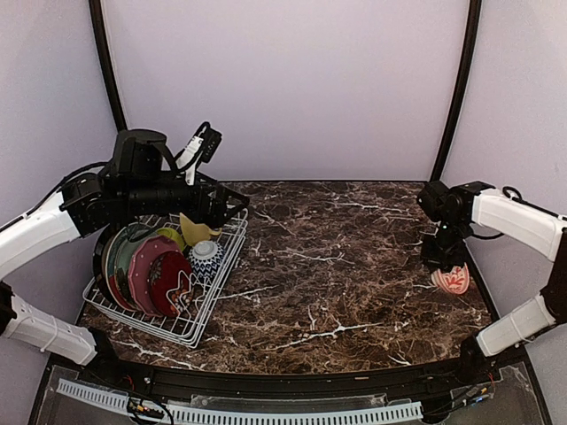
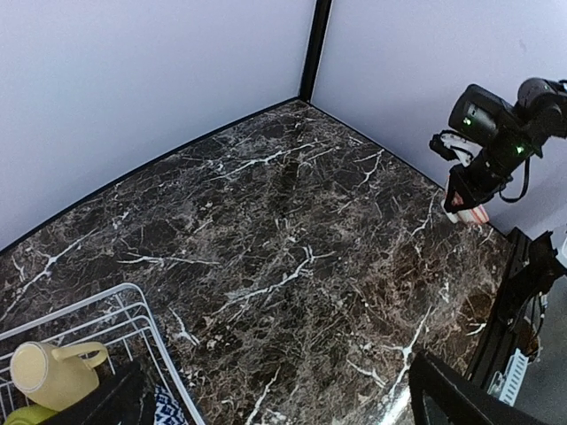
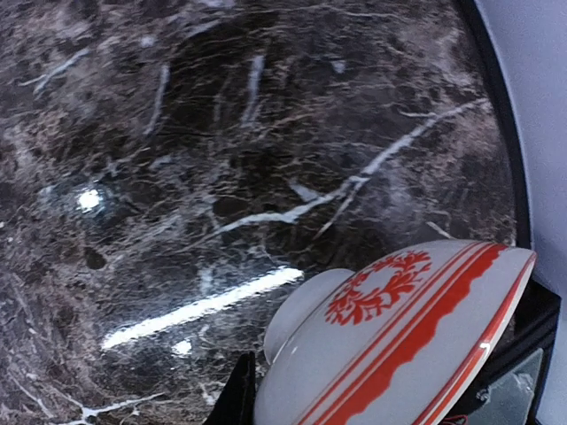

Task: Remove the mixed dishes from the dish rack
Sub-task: Place the bowl at the corner of the board.

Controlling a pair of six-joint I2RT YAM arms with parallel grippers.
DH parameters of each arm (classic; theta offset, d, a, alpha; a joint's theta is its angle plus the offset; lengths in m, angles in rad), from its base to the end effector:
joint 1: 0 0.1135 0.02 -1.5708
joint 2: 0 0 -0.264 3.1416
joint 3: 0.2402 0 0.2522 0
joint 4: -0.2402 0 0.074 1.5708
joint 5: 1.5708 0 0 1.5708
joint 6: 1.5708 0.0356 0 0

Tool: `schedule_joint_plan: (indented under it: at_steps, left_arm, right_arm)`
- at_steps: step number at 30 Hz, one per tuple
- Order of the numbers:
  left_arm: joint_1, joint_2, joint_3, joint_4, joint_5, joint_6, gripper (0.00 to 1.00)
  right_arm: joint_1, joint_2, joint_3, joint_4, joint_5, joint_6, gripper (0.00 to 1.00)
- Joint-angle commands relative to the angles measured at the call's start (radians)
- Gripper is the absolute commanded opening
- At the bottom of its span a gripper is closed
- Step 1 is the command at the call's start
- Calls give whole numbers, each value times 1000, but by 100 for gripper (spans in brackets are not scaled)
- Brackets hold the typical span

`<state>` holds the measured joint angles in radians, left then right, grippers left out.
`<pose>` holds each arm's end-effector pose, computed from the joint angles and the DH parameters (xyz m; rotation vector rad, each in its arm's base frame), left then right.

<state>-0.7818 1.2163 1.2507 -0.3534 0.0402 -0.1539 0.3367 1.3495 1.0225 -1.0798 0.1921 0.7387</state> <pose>0.1943 -0.1949 0.3951 0.6280 1.8426 -0.6695 0.2204 0.0699 0.2417 0.6016 2.8376 -0.1179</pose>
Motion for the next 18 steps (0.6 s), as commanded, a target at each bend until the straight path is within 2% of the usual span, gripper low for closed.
schedule_joint_plan:
  at_steps: [1,5,10,18]
  left_arm:
    - [-51,-75,-46,-37,-192,122,99]
    - [-63,-92,-54,-55,-268,147,99]
    - [-62,-128,-90,-41,-292,161,99]
    - [-53,-145,-111,-17,-269,179,99]
  right_arm:
    - [-48,39,74,-166,185,64,0]
    - [-132,50,37,-60,144,15,0]
    - [-192,81,-17,29,100,-36,0]
    - [-224,211,18,64,171,-94,0]
